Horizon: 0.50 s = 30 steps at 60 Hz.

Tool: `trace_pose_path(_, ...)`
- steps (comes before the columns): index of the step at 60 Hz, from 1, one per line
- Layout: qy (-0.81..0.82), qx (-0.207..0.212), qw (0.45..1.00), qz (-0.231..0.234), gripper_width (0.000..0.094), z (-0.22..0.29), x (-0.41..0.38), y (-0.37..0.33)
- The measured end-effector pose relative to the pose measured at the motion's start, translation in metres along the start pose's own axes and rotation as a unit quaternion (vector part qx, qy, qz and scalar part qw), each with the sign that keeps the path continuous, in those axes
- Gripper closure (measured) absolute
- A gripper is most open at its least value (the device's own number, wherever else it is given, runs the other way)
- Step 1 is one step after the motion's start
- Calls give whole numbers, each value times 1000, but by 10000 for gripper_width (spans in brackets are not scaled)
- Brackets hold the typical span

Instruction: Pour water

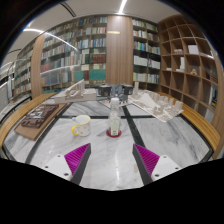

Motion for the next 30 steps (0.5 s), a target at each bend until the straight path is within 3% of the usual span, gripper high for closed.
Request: trace_pose_path(30,-14,8,1000,2,78,-7,-19,-77)
Point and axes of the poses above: the point between the fingertips, and its own axes, seen from behind it with the camera up: x to the right, z up, y forward, the way the camera looks, the point moved 1 cm from there along -y, backward, against the way the camera looks, and after that the axes turned 13 degrees about z, right-handed, at the moved point
